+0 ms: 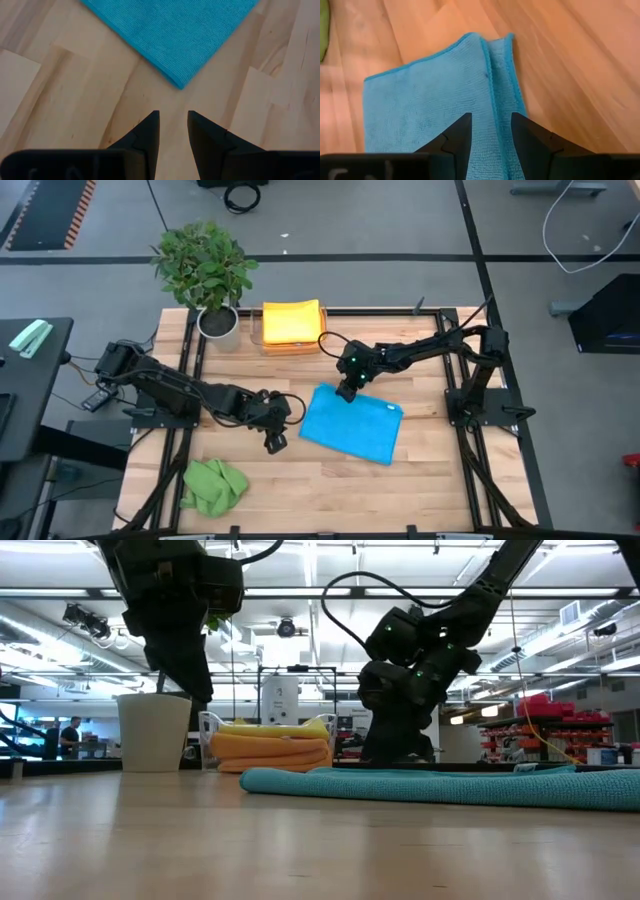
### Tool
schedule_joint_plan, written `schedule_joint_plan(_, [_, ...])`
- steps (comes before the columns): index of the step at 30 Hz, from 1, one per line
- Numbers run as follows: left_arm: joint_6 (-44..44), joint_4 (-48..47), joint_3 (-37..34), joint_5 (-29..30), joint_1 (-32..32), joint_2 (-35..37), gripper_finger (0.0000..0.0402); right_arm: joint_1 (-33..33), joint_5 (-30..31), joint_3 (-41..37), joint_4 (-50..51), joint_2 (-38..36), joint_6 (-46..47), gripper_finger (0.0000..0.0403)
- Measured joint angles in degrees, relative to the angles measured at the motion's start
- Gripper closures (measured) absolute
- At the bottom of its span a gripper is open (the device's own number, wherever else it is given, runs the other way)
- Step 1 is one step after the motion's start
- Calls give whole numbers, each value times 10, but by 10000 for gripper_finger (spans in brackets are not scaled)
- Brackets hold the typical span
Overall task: Fold microfiber towels
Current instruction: Fold the blue microfiber cloth
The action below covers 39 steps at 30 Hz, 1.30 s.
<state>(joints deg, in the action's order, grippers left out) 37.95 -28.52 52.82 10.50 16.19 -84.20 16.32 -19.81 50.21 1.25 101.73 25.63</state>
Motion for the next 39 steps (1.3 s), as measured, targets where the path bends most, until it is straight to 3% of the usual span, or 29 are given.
schedule_joint_plan(15, [4,-1,0,0,0,0,294,-11,0,0,20,0,13,262])
schedule_joint_plan(26, [4,-1,0,0,0,0,294,-13,11,0,34,0,6,354])
schedule_joint_plan(39, [4,-3,0,0,0,0,294,-24,31,0,35,-22,-9,362])
